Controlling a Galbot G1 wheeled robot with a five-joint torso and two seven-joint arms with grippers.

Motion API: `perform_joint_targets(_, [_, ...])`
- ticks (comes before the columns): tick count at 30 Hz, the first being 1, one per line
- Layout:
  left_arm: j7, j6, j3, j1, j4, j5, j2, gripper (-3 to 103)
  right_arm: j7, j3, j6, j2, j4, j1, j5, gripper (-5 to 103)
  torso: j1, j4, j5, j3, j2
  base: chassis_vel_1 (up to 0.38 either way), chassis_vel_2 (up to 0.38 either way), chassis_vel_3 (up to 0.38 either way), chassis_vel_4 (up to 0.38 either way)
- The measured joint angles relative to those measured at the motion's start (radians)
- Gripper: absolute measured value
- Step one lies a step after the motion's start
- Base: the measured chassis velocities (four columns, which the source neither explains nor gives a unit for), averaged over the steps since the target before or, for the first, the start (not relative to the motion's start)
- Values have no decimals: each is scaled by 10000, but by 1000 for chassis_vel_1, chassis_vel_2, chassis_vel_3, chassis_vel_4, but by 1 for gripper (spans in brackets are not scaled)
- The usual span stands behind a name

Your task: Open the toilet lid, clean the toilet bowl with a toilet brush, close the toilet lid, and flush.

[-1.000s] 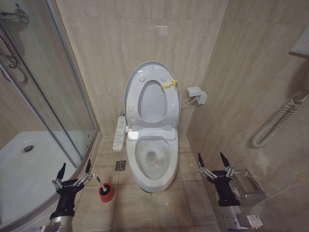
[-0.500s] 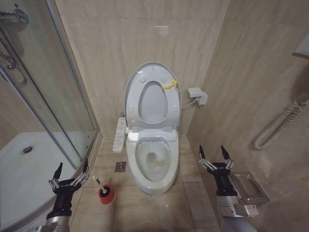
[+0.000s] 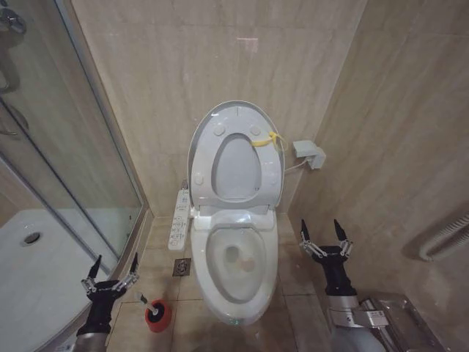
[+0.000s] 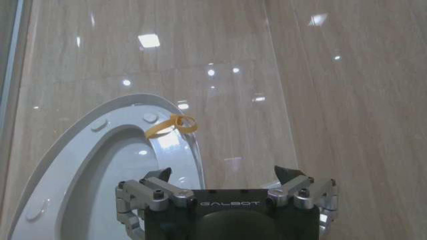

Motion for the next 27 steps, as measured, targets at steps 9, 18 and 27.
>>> perform_joint_targets(9, [3467,-2186,-15,-1334,3330,-1001,147,100,-97,-187,66,270,-44,129,-41,100,-7,-5,-1,-2,4,24,-35,-41,26])
perform_joint_targets(18, [3767,-2756,184,-2714,5857,-1526,50,100,-193,-262,62,273,-218,331,-120,100,-2,-3,0,0,3,0,0,0,0])
perform_joint_targets(27, [5025,-2841,431,-4131,8489,-1775,-18,100,-217,-243,84,235,-475,403,-130,100,-3,-3,0,0,3,0,0,0,0])
